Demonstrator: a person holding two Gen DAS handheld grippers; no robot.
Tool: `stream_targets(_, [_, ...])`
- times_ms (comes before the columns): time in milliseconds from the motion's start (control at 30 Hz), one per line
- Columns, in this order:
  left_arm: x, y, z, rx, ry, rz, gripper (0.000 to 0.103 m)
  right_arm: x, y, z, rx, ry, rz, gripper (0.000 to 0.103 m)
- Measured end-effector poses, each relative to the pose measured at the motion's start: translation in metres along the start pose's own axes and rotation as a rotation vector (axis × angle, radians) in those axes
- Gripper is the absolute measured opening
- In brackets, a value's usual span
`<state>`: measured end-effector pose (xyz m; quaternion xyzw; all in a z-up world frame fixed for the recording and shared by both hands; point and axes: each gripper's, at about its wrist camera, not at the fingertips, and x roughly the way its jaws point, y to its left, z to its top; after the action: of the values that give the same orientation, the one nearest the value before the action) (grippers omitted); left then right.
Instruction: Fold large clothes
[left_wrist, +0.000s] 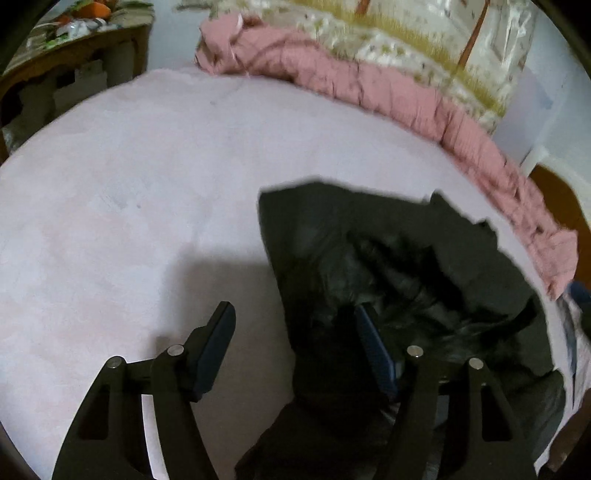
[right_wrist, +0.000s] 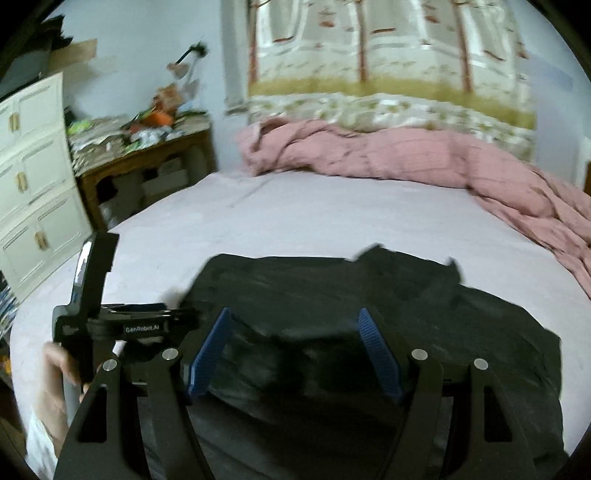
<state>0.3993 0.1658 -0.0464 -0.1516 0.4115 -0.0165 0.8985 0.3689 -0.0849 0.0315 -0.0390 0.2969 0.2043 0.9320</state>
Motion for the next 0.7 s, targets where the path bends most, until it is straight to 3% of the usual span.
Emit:
stream_targets(100, [-0.015, 0.008, 0.002, -0.018, -0.049, 0.015, 0.065, 0.034, 0.033, 0.014, -0.049, 0.086, 0.032, 0.074])
stream_targets(200, [-0.014, 0.019, 0.004, -0.049, -0.055, 0.037, 0.065, 0.075, 0.061, 0.011, -0.123, 0.205, 0.012, 0.072])
stream_targets(267, [-0.010, 0.025, 0.003, -0.065, -0.044, 0.043, 0.065, 0.095, 0.073, 0.003, -0.174, 0.249, -0.079, 0.058])
stream_targets(333, [-0.008, 0.023, 0.004, -0.061, -0.043, 0.041, 0.065, 0.105, 0.072, -0.003, -0.185, 0.260, -0.133, 0.018])
stream_targets(367, [-0.008, 0.020, 0.003, -0.050, -0.047, 0.033, 0.065, 0.107, 0.066, -0.005, -0.178, 0.258, -0.158, 0.009])
stream_targets(433, [-0.010, 0.011, 0.002, -0.018, -0.052, 0.005, 0.065, 0.092, 0.050, -0.001, -0.119, 0.189, -0.210, 0.004])
stream_targets(567, [-0.003, -0.007, -0.003, 0.036, -0.024, -0.028, 0.065, 0.013, 0.004, 0.011, 0.001, -0.019, -0.258, 0.003])
stream_targets(700, [0.016, -0.025, -0.008, 0.094, 0.029, 0.015, 0.063, -0.056, -0.049, 0.021, 0.081, -0.071, -0.342, 0.003])
